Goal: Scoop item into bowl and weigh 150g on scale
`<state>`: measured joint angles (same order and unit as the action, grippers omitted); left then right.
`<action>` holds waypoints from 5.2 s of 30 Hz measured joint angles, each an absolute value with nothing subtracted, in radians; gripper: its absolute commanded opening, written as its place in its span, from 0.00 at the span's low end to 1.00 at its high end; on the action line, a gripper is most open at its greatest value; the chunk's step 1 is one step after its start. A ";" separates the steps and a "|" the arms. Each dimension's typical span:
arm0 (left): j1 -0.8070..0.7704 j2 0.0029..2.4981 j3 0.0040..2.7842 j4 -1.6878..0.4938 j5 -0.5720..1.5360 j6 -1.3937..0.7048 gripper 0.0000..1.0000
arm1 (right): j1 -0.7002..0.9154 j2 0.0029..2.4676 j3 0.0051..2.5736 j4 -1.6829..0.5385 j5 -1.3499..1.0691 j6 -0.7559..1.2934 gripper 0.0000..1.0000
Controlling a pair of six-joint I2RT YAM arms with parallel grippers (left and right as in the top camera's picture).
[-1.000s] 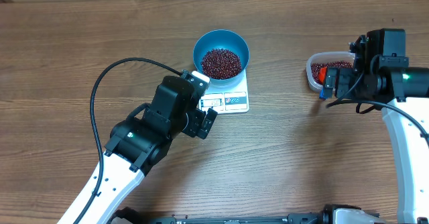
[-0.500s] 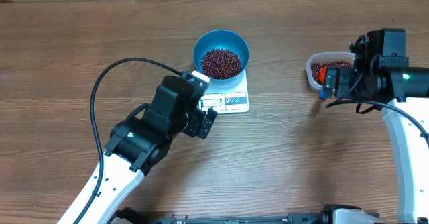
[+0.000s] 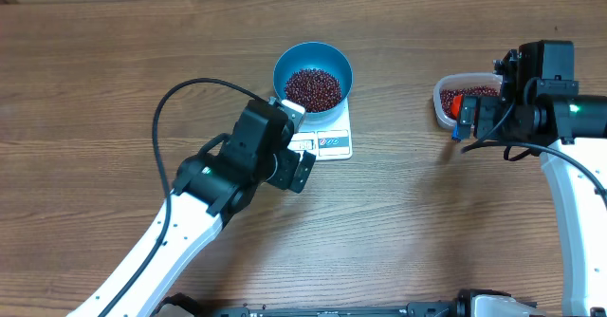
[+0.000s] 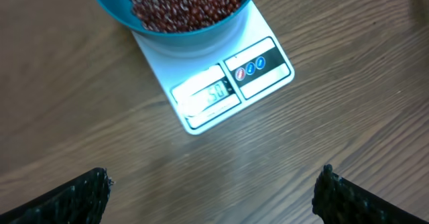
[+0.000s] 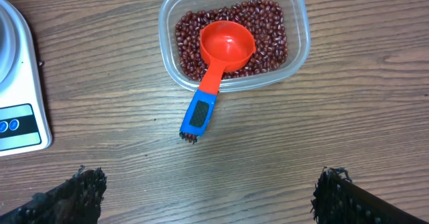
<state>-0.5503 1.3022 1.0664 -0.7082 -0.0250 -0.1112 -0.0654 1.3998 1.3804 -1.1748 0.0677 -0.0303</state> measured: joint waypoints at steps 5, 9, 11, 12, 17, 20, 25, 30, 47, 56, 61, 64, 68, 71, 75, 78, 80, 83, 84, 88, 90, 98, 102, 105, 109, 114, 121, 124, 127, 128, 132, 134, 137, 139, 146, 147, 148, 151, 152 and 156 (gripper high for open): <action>-0.550 1.448 1.066 -0.645 0.000 -0.259 1.00 | -0.065 1.400 1.380 -1.176 0.067 -0.030 1.00; -0.550 1.539 1.066 -0.616 0.008 -0.310 1.00 | -0.065 1.400 1.380 -1.176 0.067 -0.030 1.00; -0.550 1.552 1.066 -0.610 0.009 -0.327 1.00 | -0.065 1.400 1.380 -1.175 0.067 -0.030 1.00; -0.550 1.554 1.066 -0.606 0.009 -0.339 1.00 | -0.065 1.400 1.380 -1.175 0.067 -0.030 1.00; -0.550 1.554 1.066 -0.604 0.004 -0.358 1.00 | -0.065 1.400 1.380 -1.175 0.067 -0.030 1.00; -0.550 1.554 1.066 -0.604 0.003 -0.361 1.00 | -0.065 1.400 1.380 -1.176 0.067 -0.030 1.00; -0.550 1.554 1.066 -0.604 -0.012 -0.361 1.00 | -0.065 1.400 1.380 -1.175 0.067 -0.030 1.00; -0.550 1.554 1.066 -0.604 -0.019 -0.361 0.99 | -0.065 1.400 1.380 -1.176 0.067 -0.030 1.00; -0.550 1.554 1.066 -0.604 -0.019 -0.361 1.00 | -0.065 1.400 1.380 -1.175 0.067 -0.030 1.00; -0.550 1.504 1.066 -0.605 -0.019 -0.343 1.00 | -0.065 1.400 1.380 -1.175 0.067 -0.030 1.00; -0.550 1.404 1.016 -0.563 -0.023 -0.311 0.99 | -0.065 1.400 1.380 -1.175 0.068 -0.030 1.00; -0.550 1.341 0.922 -0.456 -0.034 -0.307 1.00 | -0.066 1.400 1.380 -1.176 0.067 -0.030 1.00; -0.550 1.187 0.735 -0.303 -0.039 -0.272 0.99 | -0.065 1.400 1.380 -1.175 0.067 -0.030 1.00; -0.550 1.087 0.669 -0.287 -0.039 -0.223 1.00 | -0.065 1.400 1.380 -1.174 0.068 -0.031 1.00; -0.527 0.878 0.617 -0.276 -0.041 -0.137 1.00 | -0.066 1.400 1.380 -1.175 0.068 -0.030 1.00; -0.469 0.770 0.589 -0.267 -0.041 -0.112 1.00 | -0.065 1.400 1.380 -1.176 0.067 -0.030 1.00; -0.424 0.722 0.558 -0.234 -0.041 -0.096 0.99 | -0.066 1.400 1.380 -1.175 0.068 -0.030 1.00; -0.345 0.662 0.480 -0.132 -0.020 -0.068 1.00 | -0.065 1.400 1.380 -1.175 0.067 -0.030 1.00; -0.319 0.639 0.447 -0.086 -0.006 -0.063 0.99 | -0.065 1.400 1.380 -1.175 0.068 -0.030 1.00; -0.244 0.554 0.310 0.087 0.042 -0.046 1.00 | -0.066 1.400 1.380 -1.175 0.068 -0.031 1.00; -0.227 0.520 0.258 0.144 0.054 -0.041 1.00 | -0.065 1.400 1.380 -1.175 0.067 -0.030 1.00; -0.142 0.324 0.036 0.396 0.068 -0.018 1.00 | -0.066 1.400 1.380 -1.176 0.068 -0.030 1.00; -0.076 0.247 0.012 0.340 0.072 -0.018 1.00 | -0.065 1.400 1.380 -1.176 0.068 -0.030 1.00; -0.023 0.191 0.011 0.245 0.073 -0.017 1.00 | -0.066 1.400 1.380 -1.176 0.068 -0.030 1.00; 0.038 0.113 0.008 0.064 0.072 -0.015 1.00 | -0.066 1.400 1.380 -1.176 0.068 -0.031 1.00; 0.089 0.025 0.008 -0.068 0.067 -0.014 1.00 | -0.065 1.400 1.381 -1.175 0.067 -0.030 1.00; 0.093 0.015 0.008 -0.072 0.068 -0.003 1.00 | -0.065 1.400 1.381 -1.176 0.067 -0.030 1.00; 0.093 0.015 0.008 -0.072 0.068 0.000 1.00 | -0.065 1.400 1.381 -1.176 0.068 -0.030 1.00; 0.093 0.015 0.008 -0.072 0.068 0.000 1.00 | -0.065 1.400 1.381 -1.176 0.067 -0.030 1.00; 0.093 0.015 0.008 -0.072 0.068 0.001 1.00 | -0.065 1.400 1.381 -1.176 0.067 -0.031 1.00; 0.093 0.015 0.008 -0.072 0.068 0.000 1.00 | -0.066 1.400 1.381 -1.176 0.068 -0.030 1.00; 0.093 0.015 0.008 -0.072 0.068 0.000 1.00 | -0.065 1.400 1.381 -1.176 0.068 -0.030 1.00; 0.093 0.015 0.008 -0.072 0.068 0.000 0.99 | -0.065 1.400 1.381 -1.176 0.067 -0.030 1.00; 0.093 0.015 0.008 -0.072 0.068 0.000 0.99 | -0.066 1.400 1.381 -1.175 0.067 -0.030 1.00; 0.093 0.015 0.008 -0.072 0.068 0.001 0.99 | -0.065 1.400 1.381 -1.176 0.068 -0.030 1.00; 0.093 0.015 0.008 -0.072 0.068 0.001 1.00 | -0.065 1.400 1.381 -1.176 0.068 -0.030 1.00; 0.093 0.015 0.008 -0.072 0.068 0.001 1.00 | -0.066 1.400 1.381 -1.175 0.068 -0.031 1.00; 0.093 0.015 0.008 -0.072 0.068 0.001 1.00 | -0.065 1.400 1.381 -1.176 0.067 -0.030 1.00; 0.093 0.015 0.008 -0.072 0.068 0.001 0.99 | -0.065 1.400 1.381 -1.175 0.067 -0.030 1.00; 0.093 0.015 0.008 -0.072 0.068 0.001 1.00 | -0.065 1.400 1.381 -1.176 0.068 -0.031 1.00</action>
<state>0.0925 0.0151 0.0082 -0.0715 0.0681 0.0006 -0.0654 1.3998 1.3808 -1.1755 0.0677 -0.0307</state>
